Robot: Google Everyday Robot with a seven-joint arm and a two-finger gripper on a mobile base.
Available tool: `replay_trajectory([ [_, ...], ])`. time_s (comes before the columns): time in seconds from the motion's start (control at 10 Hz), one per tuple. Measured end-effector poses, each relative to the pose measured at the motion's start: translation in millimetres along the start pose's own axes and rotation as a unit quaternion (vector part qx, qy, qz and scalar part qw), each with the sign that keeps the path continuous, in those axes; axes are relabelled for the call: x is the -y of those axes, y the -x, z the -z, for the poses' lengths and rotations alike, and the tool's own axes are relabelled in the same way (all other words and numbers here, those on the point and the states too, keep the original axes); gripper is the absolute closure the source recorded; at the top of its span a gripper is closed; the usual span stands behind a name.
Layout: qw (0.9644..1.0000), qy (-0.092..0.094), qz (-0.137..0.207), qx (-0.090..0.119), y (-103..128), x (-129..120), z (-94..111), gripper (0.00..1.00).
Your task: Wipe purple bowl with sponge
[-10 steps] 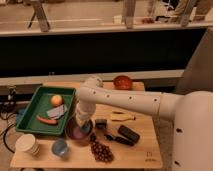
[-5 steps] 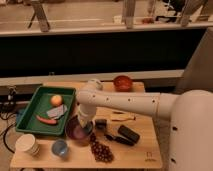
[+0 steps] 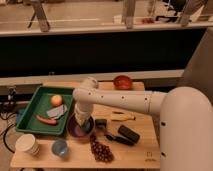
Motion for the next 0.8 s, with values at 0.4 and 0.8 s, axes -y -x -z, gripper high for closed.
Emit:
replay_trajectory([
  [0.4,0.9976,-0.04,0.054,0.016,-2.4,45.6,-2.7,1.0],
  [0.8,0.9978,-0.037,0.047,0.026,18.8,44.9,6.7,1.0],
])
